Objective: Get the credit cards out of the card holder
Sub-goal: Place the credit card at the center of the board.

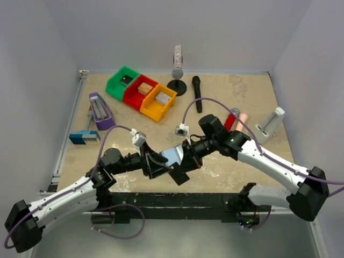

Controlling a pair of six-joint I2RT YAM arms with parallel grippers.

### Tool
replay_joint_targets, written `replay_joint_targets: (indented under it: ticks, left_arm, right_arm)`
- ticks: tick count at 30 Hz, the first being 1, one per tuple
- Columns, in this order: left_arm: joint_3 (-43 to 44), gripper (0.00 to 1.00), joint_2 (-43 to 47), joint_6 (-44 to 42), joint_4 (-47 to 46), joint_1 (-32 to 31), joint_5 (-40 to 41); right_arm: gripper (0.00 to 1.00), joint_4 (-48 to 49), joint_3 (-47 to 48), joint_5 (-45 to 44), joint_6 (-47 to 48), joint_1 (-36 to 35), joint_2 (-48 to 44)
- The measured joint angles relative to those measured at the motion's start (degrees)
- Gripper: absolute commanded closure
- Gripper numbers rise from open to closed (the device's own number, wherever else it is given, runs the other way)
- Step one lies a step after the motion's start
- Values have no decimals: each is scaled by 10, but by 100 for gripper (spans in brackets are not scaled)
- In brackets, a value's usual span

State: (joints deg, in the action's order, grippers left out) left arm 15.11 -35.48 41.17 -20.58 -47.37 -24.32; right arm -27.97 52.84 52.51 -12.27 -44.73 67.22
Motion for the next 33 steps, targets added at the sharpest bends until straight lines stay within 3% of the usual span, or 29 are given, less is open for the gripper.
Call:
replay_joint_targets:
  ticks: [6, 22, 27, 28, 31, 33]
  left_arm:
    - [0, 43, -30, 5, -54, 0, -73]
    - [-5, 75, -76, 33, -138, 0, -139]
    - [-6, 99, -86, 38, -148, 0, -147]
    - [-6, 100, -89, 40, -150, 0, -149]
    - [-7, 100, -91, 43, -154, 0, -151]
    - [-7, 100, -91, 43, -154, 0, -152]
  right_arm:
    - [100, -15, 0, 21, 14, -8, 0]
    - [100, -17, 5, 26, 21, -11, 2]
    - [100, -18, 9, 26, 23, -14, 3]
    - [99, -18, 9, 26, 23, -14, 3]
    - [57, -21, 9, 26, 23, -14, 3]
    - [42, -22, 9, 23, 22, -14, 2]
